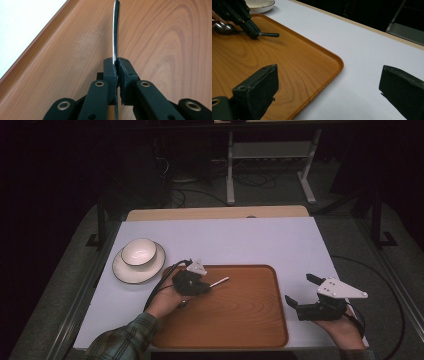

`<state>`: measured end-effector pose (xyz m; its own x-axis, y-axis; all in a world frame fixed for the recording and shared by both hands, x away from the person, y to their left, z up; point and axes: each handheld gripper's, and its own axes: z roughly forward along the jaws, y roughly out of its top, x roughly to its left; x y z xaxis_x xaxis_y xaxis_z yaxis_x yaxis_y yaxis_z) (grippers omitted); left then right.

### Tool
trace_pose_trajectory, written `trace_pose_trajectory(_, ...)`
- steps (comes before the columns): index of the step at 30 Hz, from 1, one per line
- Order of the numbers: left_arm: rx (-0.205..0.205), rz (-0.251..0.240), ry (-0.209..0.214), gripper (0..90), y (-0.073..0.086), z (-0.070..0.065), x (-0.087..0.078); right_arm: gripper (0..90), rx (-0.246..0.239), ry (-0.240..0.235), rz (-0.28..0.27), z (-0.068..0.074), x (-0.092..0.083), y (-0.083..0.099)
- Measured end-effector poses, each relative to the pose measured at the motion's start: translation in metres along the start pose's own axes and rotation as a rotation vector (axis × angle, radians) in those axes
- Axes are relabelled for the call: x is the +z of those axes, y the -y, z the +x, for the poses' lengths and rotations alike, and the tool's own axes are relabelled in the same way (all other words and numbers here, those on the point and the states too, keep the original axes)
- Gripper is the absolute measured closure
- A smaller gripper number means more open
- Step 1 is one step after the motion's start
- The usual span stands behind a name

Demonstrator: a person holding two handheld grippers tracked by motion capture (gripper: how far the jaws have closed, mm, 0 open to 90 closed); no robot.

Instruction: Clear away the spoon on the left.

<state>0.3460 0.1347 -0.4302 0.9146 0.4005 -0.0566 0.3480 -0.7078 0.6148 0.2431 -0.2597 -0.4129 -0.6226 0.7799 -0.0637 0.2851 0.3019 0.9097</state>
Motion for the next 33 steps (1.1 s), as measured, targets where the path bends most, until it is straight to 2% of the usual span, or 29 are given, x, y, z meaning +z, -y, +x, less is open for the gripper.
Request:
trace_pose_trajectory(18, 0.001, 0.008, -0.003, 81.4, 0.0003, -0.0003, 0.0011, 1.9, 0.000, -0.001, -0.001, 0.0001, 0.0001, -0.0001)
trace_pose_trajectory(23, 0.000, 0.006, -0.001, 78.1, 0.0003, -0.0004, 0.0009, 1.9, 0.000, -0.002, -0.001, 0.0000, -0.0002, -0.0001)
trace_pose_trajectory(28, -0.010, -0.009, -0.008, 58.8, -0.0003, -0.0008, -0.0008, 1.9, 0.002, 0.000, -0.001, -0.0003, -0.0001, 0.0002)
trace_pose_trajectory(31, -0.033, -0.040, -0.006, 48.0, -0.0016, 0.0006, -0.0034, 1.8, 0.003, 0.000, -0.002, -0.0007, -0.0009, 0.0014)
trace_pose_trajectory(33, -0.048, -0.042, -0.009, 39.8, -0.0014, 0.0015, -0.0038, 1.9, 0.010, 0.003, -0.001, -0.0017, -0.0022, 0.0020)
